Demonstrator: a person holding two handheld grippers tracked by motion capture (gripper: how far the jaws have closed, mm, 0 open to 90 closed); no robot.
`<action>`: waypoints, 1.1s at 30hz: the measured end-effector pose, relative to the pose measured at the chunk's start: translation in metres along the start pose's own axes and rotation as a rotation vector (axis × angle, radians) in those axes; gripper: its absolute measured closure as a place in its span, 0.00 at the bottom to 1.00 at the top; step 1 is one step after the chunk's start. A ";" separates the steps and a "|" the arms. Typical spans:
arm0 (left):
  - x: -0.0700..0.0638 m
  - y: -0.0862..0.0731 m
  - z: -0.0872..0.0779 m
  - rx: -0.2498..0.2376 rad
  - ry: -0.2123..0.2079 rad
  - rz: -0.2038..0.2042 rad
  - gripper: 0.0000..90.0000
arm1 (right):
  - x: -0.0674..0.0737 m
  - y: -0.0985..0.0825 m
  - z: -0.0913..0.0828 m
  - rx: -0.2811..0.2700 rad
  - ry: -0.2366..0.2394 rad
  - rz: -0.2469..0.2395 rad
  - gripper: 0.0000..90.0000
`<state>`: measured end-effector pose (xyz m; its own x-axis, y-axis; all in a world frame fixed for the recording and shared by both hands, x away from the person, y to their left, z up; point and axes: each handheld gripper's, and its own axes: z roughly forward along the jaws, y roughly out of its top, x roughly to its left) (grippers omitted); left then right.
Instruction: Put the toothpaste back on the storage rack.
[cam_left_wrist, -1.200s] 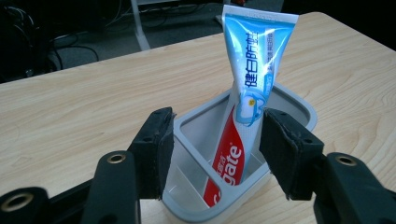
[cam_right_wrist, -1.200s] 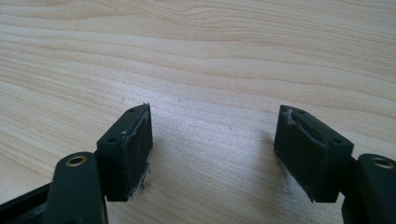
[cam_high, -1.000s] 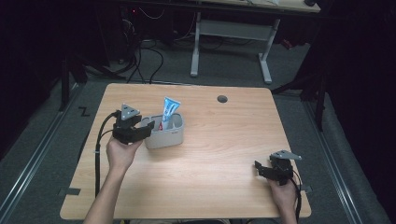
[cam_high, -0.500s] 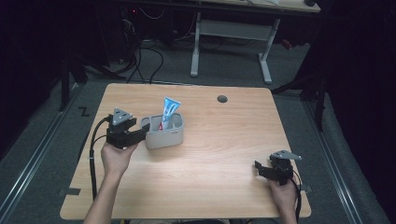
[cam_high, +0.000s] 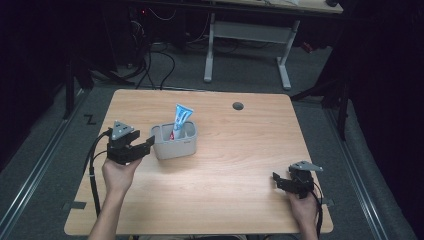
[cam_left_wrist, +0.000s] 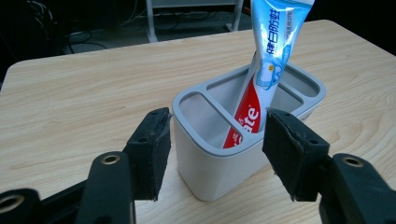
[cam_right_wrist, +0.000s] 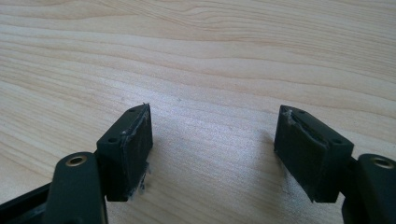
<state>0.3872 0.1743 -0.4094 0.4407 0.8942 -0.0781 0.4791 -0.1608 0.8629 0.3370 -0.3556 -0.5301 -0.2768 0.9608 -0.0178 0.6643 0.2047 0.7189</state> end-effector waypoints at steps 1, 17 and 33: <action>0.000 -0.001 -0.001 0.000 0.001 0.001 0.47 | 0.000 0.000 0.000 0.000 0.000 0.000 0.31; 0.011 -0.017 -0.008 0.003 0.025 -0.028 0.46 | 0.000 0.000 0.000 0.000 0.000 0.000 0.31; 0.021 -0.032 -0.013 0.023 0.043 -0.056 0.46 | 0.000 0.000 0.000 0.000 -0.001 0.000 0.31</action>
<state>0.3714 0.2040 -0.4319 0.3801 0.9191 -0.1042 0.5197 -0.1190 0.8460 0.3370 -0.3555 -0.5301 -0.2764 0.9608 -0.0188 0.6642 0.2052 0.7189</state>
